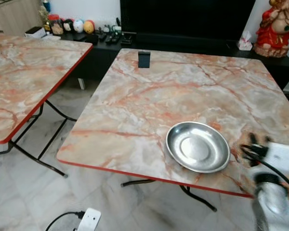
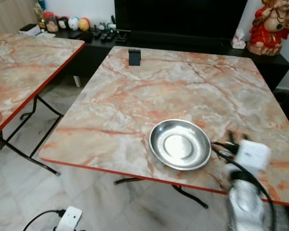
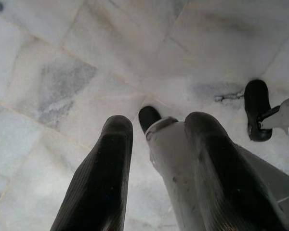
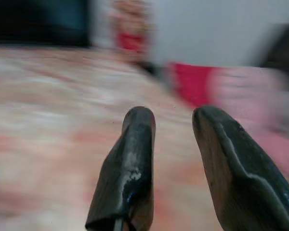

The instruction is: Setting the table

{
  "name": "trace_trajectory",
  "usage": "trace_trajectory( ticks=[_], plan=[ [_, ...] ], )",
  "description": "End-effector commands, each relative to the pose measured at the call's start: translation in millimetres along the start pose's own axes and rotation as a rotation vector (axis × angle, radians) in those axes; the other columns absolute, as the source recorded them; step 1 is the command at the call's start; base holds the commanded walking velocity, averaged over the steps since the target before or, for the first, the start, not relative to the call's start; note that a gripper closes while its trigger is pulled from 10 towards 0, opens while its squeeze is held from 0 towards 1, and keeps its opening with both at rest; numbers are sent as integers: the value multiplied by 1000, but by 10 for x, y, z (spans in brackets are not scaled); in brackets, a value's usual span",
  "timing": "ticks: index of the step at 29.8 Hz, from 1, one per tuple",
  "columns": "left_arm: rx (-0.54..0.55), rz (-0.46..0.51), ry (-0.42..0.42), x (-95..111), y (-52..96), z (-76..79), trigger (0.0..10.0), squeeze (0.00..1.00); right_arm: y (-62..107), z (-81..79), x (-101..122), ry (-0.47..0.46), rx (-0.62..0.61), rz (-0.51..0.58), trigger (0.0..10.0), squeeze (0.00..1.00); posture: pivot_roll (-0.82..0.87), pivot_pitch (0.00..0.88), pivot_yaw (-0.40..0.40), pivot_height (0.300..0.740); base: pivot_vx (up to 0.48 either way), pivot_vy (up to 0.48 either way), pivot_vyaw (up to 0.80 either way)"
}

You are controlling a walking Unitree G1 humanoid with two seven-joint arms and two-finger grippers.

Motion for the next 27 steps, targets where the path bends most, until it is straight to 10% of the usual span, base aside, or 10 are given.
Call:
trace_trajectory(
  ticks=[1,8,14,18,27],
  plan=[
    [1,-8,-23,-21,3,4,10000,0,101,239,-160,64,-130,-70,10000,0,-27,0,-26,736,0,0,0],
    [4,-6,-26,-15,5,-20,10000,0,428,477,-734,81,-296,-292,10000,0,-24,0,-23,736,0,0,0],
    [5,2,-23,12,5,-43,10000,0,823,93,-1609,-50,-214,-729,10000,0,-23,0,-33,736,0,0,0],
    [3,1,-25,12,4,-33,10000,0,906,4,-1743,-89,-203,-818,10000,0,-21,0,-34,736,0,0,0],
    [11,-10,10,-29,0,14,10000,0,1101,-590,-1969,87,352,-927,10000,0,3,0,-62,736,0,0,0]
  ],
)
Point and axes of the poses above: a point about 5 cm out from each wrist's last joint towards the gripper, its own y axis pointing back from the gripper into the wrist, its own x axis along the axis of the wrist's last joint, z = x × y, the point moved 3 cm from there along -y, pointing out of the wrist towards the gripper, and after that the axes turned 3 degrees about y, right-handed, at the moved point
